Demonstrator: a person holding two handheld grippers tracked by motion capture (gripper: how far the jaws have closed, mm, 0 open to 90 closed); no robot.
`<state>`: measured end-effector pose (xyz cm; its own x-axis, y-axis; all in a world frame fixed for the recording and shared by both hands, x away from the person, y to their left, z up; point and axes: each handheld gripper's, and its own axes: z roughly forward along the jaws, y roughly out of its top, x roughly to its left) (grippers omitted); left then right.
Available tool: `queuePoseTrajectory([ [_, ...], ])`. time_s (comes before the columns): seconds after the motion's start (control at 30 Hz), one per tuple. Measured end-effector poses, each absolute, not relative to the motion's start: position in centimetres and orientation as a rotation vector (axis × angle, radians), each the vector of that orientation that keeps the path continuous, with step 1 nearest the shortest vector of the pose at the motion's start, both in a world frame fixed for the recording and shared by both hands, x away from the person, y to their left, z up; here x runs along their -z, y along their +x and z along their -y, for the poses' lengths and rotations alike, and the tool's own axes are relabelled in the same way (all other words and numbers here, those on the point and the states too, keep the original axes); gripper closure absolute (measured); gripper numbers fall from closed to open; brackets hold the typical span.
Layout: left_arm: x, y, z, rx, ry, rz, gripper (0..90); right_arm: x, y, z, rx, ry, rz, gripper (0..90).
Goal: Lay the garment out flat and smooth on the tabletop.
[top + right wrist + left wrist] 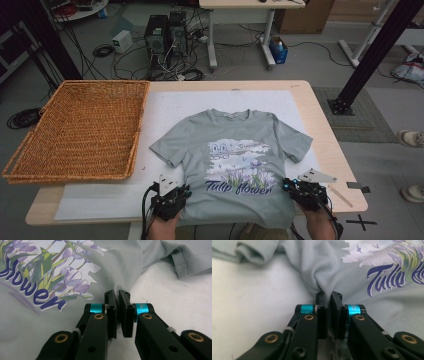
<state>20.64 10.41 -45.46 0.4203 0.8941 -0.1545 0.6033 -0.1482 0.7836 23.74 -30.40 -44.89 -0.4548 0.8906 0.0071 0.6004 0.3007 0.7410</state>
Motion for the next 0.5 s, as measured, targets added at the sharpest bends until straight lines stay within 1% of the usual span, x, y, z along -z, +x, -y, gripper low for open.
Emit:
queuePoseTrajectory([
  [0.07,45.4,19.6,-10.7,-0.403,1.849,-1.278,85.9,44.6,23.0,31.1,-0.972,1.345,-2.153,86.9],
  [0.13,45.0,19.0,-10.9,-0.400,1.830,-1.250,85.6,44.5,22.4,31.6,-0.967,1.349,-2.170,86.1],
  [0.17,44.7,19.1,-10.9,-0.430,1.815,-1.231,82.9,44.4,22.4,31.6,-0.973,1.349,-2.189,79.7],
  [0.2,44.7,19.1,-10.9,-0.430,1.815,-1.231,69.7,44.2,22.5,31.6,-0.986,1.361,-2.188,71.2],
  [0.23,44.3,20.2,-11.0,-0.452,1.809,-1.250,55.2,43.8,22.7,31.7,-1.030,1.369,-2.168,68.3],
  [0.27,44.0,22.0,-11.1,-0.454,1.807,-1.267,49.1,43.6,23.0,31.8,-1.064,1.377,-2.154,64.7],
  [0.3,43.9,23.3,-11.1,-0.464,1.815,-1.269,46.8,43.0,23.8,32.0,-1.127,1.405,-2.096,62.8],
  [0.33,43.9,24.9,-11.1,-0.451,1.827,-1.302,46.3,42.6,24.7,32.0,-1.126,1.410,-2.071,62.8],
  [0.4,44.2,27.7,-10.9,-0.399,1.853,-1.348,44.7,42.7,27.4,31.5,-1.088,1.441,-2.098,60.7],
  [0.43,44.4,28.9,-10.6,-0.393,1.884,-1.368,44.7,43.0,28.7,31.0,-1.054,1.461,-2.132,60.3],
  [0.47,44.5,29.6,-10.1,-0.419,1.898,-1.366,45.1,43.4,29.9,30.3,-1.002,1.461,-2.166,59.8],
  [0.5,44.4,30.0,-9.8,-0.450,1.922,-1.376,48.9,43.8,30.9,29.7,-0.957,1.461,-2.194,59.9],
])
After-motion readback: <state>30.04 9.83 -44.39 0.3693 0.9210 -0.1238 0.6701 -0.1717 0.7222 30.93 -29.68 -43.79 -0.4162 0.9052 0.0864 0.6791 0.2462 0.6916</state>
